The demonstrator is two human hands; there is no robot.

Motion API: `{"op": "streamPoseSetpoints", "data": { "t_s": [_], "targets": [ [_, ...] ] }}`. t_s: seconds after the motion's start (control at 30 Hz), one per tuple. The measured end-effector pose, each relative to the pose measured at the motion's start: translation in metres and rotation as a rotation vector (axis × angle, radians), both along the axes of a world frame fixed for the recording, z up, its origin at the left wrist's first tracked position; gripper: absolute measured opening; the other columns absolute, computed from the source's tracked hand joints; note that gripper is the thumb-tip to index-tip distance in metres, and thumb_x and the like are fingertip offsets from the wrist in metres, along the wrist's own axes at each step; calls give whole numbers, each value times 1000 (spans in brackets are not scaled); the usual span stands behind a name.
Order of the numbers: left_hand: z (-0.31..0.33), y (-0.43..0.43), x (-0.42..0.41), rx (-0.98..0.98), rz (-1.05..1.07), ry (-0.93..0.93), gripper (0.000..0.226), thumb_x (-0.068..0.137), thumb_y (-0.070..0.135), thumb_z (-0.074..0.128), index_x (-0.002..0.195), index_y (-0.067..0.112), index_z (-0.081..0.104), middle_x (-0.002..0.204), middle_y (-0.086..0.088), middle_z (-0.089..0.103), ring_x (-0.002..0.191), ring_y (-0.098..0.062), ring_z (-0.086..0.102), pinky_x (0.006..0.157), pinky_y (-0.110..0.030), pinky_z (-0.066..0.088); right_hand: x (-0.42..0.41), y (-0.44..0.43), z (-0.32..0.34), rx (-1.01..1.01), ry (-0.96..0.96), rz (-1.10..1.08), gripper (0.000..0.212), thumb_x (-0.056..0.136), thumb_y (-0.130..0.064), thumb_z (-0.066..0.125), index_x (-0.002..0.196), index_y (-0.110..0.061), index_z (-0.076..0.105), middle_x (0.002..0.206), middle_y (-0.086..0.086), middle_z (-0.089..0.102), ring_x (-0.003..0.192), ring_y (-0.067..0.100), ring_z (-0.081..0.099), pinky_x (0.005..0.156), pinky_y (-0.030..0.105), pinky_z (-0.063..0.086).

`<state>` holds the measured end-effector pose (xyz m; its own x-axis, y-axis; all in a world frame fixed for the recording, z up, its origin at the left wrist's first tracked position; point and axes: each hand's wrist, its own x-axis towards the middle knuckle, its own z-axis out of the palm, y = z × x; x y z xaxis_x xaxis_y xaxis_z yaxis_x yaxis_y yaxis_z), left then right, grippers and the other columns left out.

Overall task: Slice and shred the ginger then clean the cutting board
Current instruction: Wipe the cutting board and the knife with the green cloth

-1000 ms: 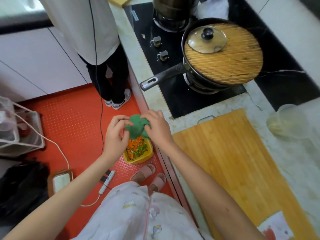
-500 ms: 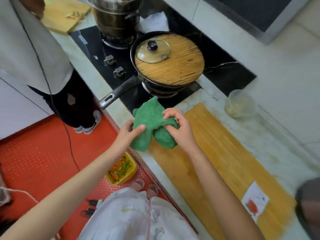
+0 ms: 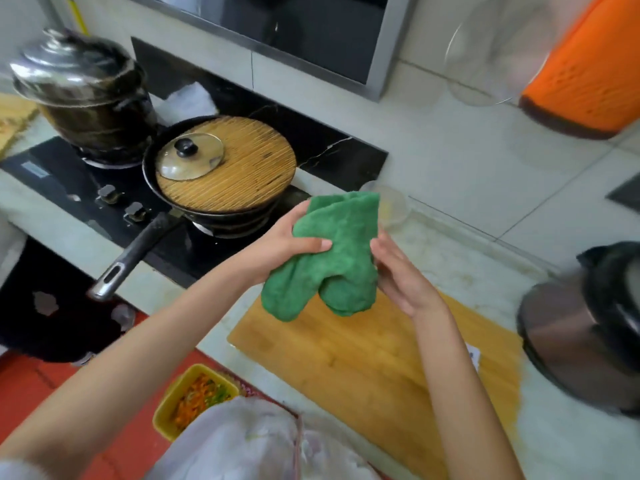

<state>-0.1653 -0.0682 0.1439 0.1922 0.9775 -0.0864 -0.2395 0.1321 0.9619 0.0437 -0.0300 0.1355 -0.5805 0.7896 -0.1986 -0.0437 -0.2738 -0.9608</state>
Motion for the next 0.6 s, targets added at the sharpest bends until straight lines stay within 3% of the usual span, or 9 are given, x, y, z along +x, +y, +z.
{"op": "streamPoseSetpoints", "data": {
  "t_s": [0.1, 0.2, 0.3, 0.33, 0.43, 0.5, 0.6],
  "targets": [
    [2, 5, 8, 80, -59, 80, 59, 77, 7, 67, 130, 18, 45, 112, -5, 60, 100, -19, 63, 81, -34, 54, 13, -7, -8, -31, -57, 98, 82, 59, -56, 82, 124, -12, 55, 118, 2, 67, 111, 20, 62, 86, 30, 52],
    [-1, 10, 10, 187, -51, 257, 59, 79, 8, 71, 130, 19, 44, 113, 2, 60, 99, -11, 62, 79, -28, 53, 23, -13, -10, -15, -21, -85, 70, 55, -48, 87, 112, -18, 62, 109, 2, 71, 100, 19, 67, 78, 30, 55],
    [-8, 14, 12, 264, -22, 407, 50, 83, 7, 72, 124, 24, 46, 111, -1, 61, 96, -5, 61, 80, -24, 50, 30, -7, -9, 283, -241, -234, 31, 81, -19, 74, 107, -30, 60, 105, -10, 69, 96, 3, 65, 79, 25, 51],
    [-10, 14, 12, 271, -8, 421, 47, 84, 7, 71, 120, 27, 47, 108, -1, 62, 94, -5, 62, 79, -24, 50, 31, -6, -9, 392, -334, -237, 28, 86, -15, 68, 105, -33, 60, 105, -13, 66, 95, -2, 63, 81, 25, 49],
    [-10, 13, 12, 268, -4, 369, 35, 85, 12, 71, 111, 27, 52, 100, 6, 61, 91, -9, 64, 76, -27, 53, 29, -6, -5, 601, -435, -256, 28, 90, -16, 62, 104, -40, 58, 111, -18, 56, 104, -11, 52, 91, 18, 39],
    [-10, 15, 10, 286, -4, 391, 29, 81, 25, 72, 104, 29, 55, 96, 12, 62, 91, -11, 64, 78, -28, 53, 30, -7, -1, 751, -447, -319, 24, 88, -19, 65, 108, -33, 62, 119, -19, 49, 115, -11, 45, 97, 11, 33],
    [-15, 23, 8, 369, 34, 597, 34, 70, 52, 70, 97, 33, 60, 96, 19, 59, 96, -1, 57, 86, -27, 46, 33, -9, 13, 811, -406, -391, 21, 86, -28, 63, 105, -36, 64, 106, -27, 62, 105, -3, 57, 91, 16, 43]
  ]
}}
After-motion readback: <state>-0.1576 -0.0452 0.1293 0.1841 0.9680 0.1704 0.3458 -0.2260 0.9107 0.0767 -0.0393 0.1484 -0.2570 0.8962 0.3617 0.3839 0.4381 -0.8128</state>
